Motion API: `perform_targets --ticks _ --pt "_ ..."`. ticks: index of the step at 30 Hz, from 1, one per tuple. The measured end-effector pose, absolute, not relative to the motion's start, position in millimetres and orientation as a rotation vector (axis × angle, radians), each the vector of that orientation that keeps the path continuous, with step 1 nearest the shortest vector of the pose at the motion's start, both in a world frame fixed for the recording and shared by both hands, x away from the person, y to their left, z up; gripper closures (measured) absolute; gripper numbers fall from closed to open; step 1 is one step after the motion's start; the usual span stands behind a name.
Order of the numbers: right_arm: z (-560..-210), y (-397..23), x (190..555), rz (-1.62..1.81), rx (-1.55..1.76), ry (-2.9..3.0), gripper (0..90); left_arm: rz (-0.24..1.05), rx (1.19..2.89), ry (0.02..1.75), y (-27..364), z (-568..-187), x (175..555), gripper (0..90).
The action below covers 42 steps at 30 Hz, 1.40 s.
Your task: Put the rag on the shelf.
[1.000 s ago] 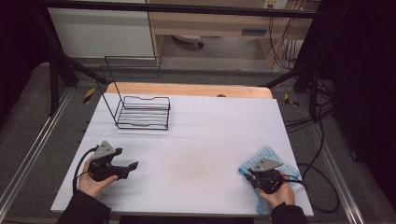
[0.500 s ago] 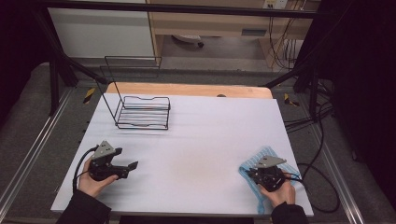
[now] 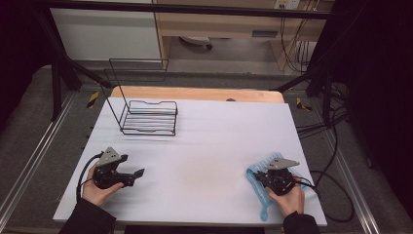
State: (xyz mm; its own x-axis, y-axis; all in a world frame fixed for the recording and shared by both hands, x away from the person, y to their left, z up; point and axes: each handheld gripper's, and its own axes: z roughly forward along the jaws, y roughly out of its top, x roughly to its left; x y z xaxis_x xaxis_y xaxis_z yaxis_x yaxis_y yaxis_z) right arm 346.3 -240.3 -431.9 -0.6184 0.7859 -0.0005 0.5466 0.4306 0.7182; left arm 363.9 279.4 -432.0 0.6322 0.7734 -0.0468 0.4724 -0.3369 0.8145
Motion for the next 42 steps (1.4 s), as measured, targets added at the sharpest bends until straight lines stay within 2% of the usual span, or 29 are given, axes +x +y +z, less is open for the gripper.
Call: perform_targets --ticks 4,7,8,11,13,19,21,27,29,34,42 --pt "-435 -235 353 1.008 1.153 2.347 85.3 0.444 2.002 0.976 279 -432 364 12.0" --pt "-441 -231 355 0.970 1.140 2.375 81.2 0.445 1.997 0.978 279 -432 364 12.0" --pt "-440 -232 352 1.007 1.149 2.365 70.6 0.445 1.997 0.978 279 -432 363 12.0" --pt "-440 -234 344 0.997 1.128 2.374 57.5 0.444 1.996 0.979 280 -432 363 11.9" --pt "-442 -236 336 0.981 1.114 2.372 52.1 0.445 1.996 0.977 280 -432 363 11.9" --pt "-449 -233 329 0.917 1.064 2.387 44.0 0.445 1.995 0.978 279 -432 363 11.9" --pt "-450 -231 328 0.891 1.051 2.387 45.9 0.445 1.996 0.979 279 -432 363 11.9" --pt "-447 -234 330 0.827 1.031 2.376 70.2 0.446 1.996 0.979 279 -432 363 11.9" --pt "-446 -234 331 0.816 1.033 2.372 74.7 0.446 1.996 0.979 279 -432 363 11.9" --pt "-443 -236 332 0.831 1.059 2.369 80.6 0.446 1.995 0.979 280 -431 363 12.0" --pt "-438 -239 334 0.892 1.117 2.357 81.6 0.447 1.998 0.980 281 -431 363 12.1"
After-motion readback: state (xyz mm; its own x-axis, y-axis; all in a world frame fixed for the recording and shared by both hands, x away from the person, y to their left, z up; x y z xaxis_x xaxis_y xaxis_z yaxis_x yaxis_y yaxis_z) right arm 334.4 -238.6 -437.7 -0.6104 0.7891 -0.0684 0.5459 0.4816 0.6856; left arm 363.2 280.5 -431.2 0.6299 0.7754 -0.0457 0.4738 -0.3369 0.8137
